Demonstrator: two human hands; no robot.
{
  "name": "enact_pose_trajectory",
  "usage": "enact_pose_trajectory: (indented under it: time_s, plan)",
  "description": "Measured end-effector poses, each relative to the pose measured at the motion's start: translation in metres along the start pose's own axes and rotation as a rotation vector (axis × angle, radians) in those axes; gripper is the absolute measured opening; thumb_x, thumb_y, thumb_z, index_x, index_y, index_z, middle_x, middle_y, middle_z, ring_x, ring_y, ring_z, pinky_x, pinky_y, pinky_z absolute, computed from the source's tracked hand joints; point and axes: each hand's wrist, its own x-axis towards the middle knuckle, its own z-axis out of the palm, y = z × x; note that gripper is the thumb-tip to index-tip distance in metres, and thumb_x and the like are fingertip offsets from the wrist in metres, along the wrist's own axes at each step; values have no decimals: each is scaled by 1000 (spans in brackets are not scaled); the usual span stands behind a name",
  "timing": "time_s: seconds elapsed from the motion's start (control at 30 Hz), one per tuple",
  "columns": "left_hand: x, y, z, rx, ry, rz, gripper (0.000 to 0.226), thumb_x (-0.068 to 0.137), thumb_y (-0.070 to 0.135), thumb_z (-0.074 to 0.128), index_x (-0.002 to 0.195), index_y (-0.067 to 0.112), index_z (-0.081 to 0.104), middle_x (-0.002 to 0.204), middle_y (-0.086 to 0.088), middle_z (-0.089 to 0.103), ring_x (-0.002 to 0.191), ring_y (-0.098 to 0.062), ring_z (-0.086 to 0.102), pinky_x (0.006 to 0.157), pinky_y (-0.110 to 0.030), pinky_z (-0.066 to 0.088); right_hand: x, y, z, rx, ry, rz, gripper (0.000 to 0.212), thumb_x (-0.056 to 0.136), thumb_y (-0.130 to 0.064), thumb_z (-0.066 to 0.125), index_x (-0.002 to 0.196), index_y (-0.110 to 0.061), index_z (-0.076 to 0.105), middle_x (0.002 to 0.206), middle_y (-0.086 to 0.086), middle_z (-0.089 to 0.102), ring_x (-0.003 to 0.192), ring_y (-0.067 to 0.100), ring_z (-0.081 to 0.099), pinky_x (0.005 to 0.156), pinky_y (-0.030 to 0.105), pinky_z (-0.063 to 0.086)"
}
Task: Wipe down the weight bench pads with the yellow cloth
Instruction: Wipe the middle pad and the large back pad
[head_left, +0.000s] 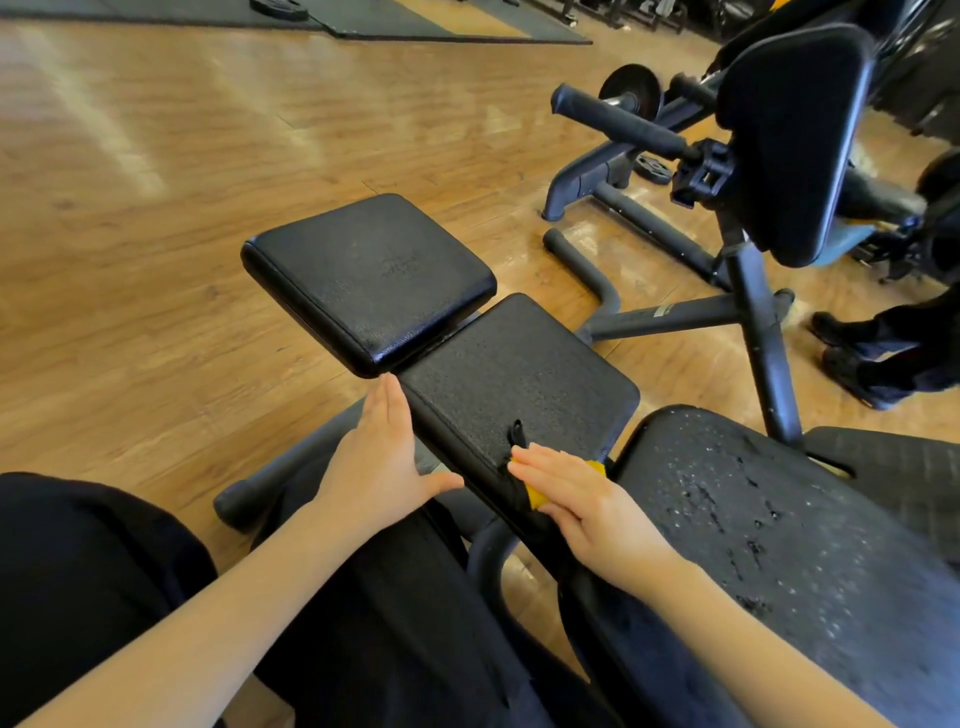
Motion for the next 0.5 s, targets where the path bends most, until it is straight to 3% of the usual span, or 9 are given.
enact_pose_trajectory:
  time_s: [0.07, 0.17, 0.33, 0.5]
  plan:
    - [0, -1, 0, -9, -3, 7, 128, 69, 62, 68, 145, 3, -17, 157, -11, -11, 145, -20, -5, 117, -36, 17, 7, 17, -6, 14, 29, 32, 40, 87, -11, 46, 126, -12, 53, 134, -6, 43, 130, 7, 34, 112, 11, 13]
    - [-2, -3, 0, -8, -4, 24, 126, 70, 62, 67, 145, 4, -17, 157, -10, -12, 145, -19, -5, 116, -36, 17, 29, 52, -23, 36, 118, 284, 42, 88, 1, 51, 127, -12, 52, 135, -5, 44, 132, 11, 35, 112, 14, 15]
    - [-3, -4, 0, 4, -10, 30, 124, 73, 60, 65, 145, 6, -20, 157, -7, -15, 145, -18, -7, 114, -35, 20, 62, 91, -43, 42, 190, 596, 42, 92, -4, 46, 133, -16, 46, 144, 4, 41, 135, 19, 35, 108, 20, 20]
    - [-3, -3, 0, 3, -11, 28, 127, 70, 63, 66, 145, 5, -18, 157, -9, -13, 145, -19, -6, 115, -35, 18, 65, 68, -24, -13, 248, 637, 43, 94, -6, 43, 136, -15, 43, 147, 2, 36, 138, 19, 27, 113, 29, 16]
